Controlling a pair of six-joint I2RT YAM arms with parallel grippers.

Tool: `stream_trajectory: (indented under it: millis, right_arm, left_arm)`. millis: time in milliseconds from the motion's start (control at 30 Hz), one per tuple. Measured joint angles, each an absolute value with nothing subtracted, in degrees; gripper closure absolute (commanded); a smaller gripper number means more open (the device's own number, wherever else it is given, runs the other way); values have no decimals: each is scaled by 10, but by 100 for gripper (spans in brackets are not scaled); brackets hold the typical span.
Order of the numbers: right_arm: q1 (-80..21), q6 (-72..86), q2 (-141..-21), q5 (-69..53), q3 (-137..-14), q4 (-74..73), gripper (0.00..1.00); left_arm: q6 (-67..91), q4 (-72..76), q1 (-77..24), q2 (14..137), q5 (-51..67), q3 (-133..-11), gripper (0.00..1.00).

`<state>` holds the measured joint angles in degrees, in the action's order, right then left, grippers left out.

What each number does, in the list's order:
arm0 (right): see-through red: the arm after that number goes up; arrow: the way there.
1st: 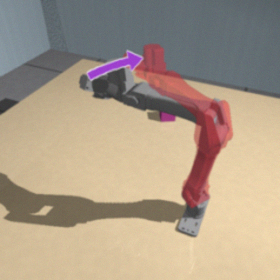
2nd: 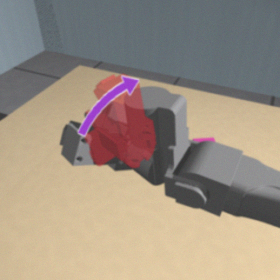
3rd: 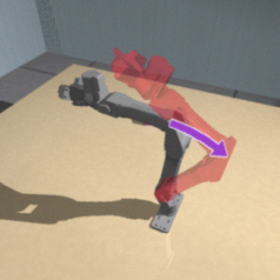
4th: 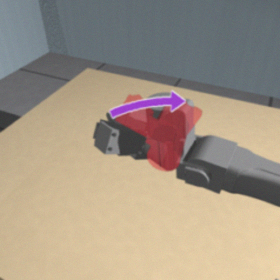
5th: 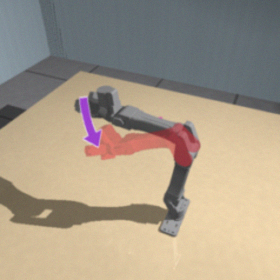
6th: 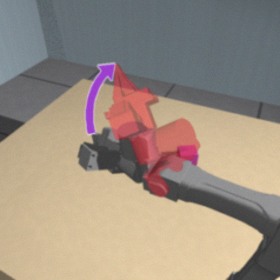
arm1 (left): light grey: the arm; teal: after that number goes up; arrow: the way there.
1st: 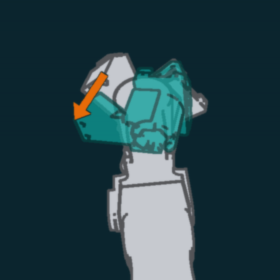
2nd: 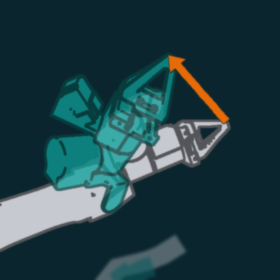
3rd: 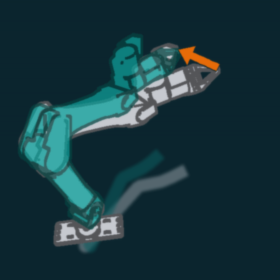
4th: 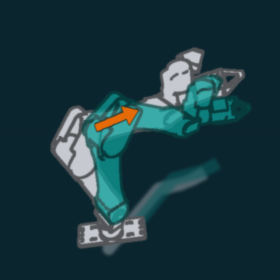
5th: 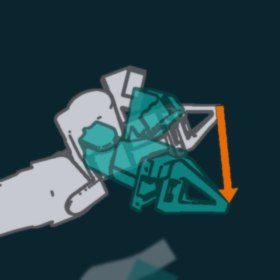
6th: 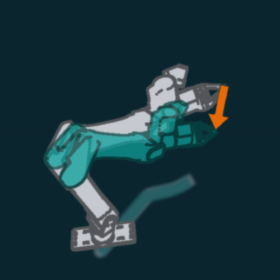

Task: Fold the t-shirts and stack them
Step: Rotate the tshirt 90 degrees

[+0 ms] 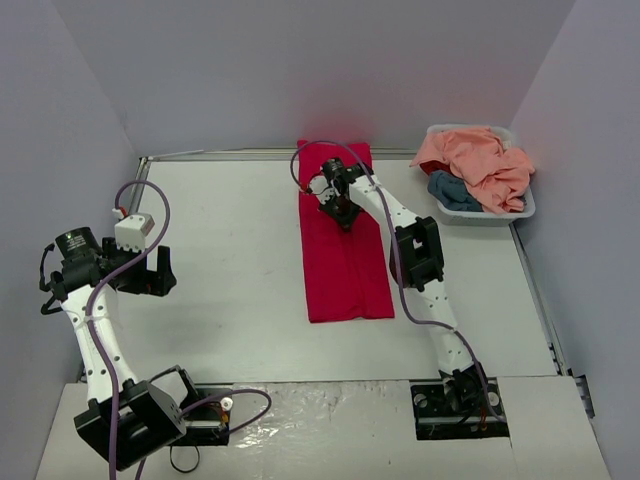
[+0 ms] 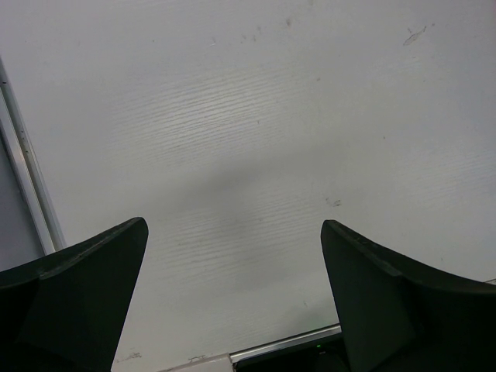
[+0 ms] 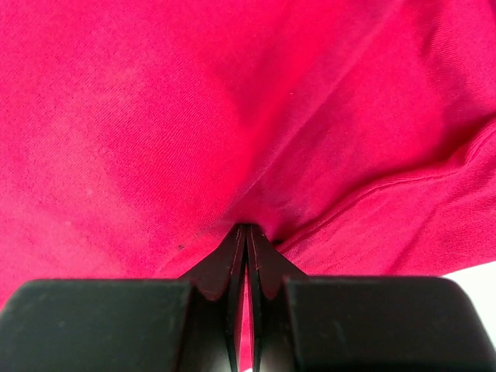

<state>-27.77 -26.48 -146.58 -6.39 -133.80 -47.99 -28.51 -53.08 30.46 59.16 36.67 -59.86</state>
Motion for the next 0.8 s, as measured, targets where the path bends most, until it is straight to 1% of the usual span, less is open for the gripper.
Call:
stream_trajectory:
  millis: [200, 367, 633, 800]
  right_arm:
    - [-278, -269, -1480, -54, -1362, -472, 100]
    - [-278, -270, -1475, -53, -1352, -462, 100]
    - [-278, -269, -1397, -62, -1233, -445, 100]
    - [-278, -261, -1294, -84, -1178, -458, 99]
  left_arm:
    - [-285, -531, 305, 592, 366, -599, 6]
    - [-285, -531, 305, 592, 367, -599, 6]
    - [-286, -532, 305, 592, 374, -599, 6]
    - [-295, -539, 305, 582, 387, -599, 6]
